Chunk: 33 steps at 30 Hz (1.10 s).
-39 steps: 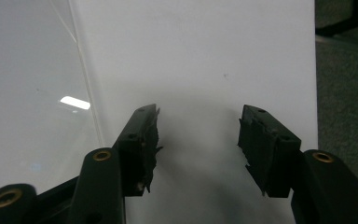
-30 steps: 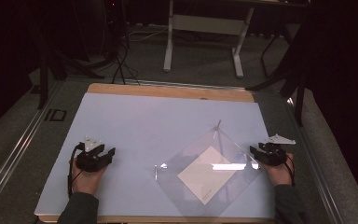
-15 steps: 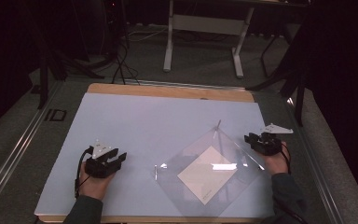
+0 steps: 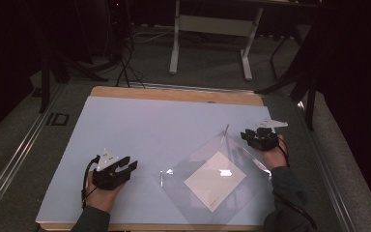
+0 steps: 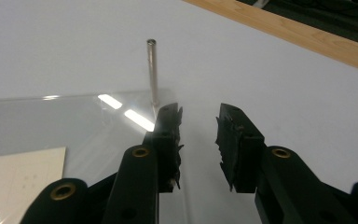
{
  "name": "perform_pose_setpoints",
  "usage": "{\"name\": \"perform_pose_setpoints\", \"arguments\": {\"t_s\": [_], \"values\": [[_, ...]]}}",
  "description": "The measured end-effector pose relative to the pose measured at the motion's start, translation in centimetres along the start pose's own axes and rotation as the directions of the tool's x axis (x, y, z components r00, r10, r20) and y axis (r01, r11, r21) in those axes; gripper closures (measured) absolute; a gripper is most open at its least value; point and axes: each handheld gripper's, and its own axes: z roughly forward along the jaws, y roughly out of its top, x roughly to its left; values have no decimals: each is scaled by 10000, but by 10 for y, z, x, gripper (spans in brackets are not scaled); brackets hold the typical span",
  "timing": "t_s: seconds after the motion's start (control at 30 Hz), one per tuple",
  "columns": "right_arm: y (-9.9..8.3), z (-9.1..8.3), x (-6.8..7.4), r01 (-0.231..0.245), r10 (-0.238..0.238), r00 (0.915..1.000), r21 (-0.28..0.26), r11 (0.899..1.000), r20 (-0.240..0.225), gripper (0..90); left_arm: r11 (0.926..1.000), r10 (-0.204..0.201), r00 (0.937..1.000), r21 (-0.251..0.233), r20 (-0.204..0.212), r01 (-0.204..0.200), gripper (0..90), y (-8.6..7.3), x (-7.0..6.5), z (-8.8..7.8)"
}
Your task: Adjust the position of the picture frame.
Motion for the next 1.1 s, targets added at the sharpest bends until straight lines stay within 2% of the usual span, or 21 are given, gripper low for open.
{"name": "perform_pose_setpoints", "arguments": {"t_s": [0.27,0.4,0.67,0.97,1.1], "values": [[12,17,8,154,-156,9990,-55,9999,-411,662,9998,167,9990,45,408,-169,592,-2,-14,3],[15,23,11,178,-181,9981,-69,9998,-596,635,9979,627,9967,100,507,-632,595,-3,-21,4],[18,34,16,225,-229,9964,-53,9997,-817,617,9939,1061,9898,199,956,-1085,576,-6,-35,9],[21,46,20,123,-135,9955,-126,9998,-935,622,9854,1650,9736,147,1580,-1694,568,-8,-50,15],[21,53,22,79,-86,9963,-80,9999,-856,643,9843,1702,9723,199,1603,-1755,574,-8,-54,18]]}}
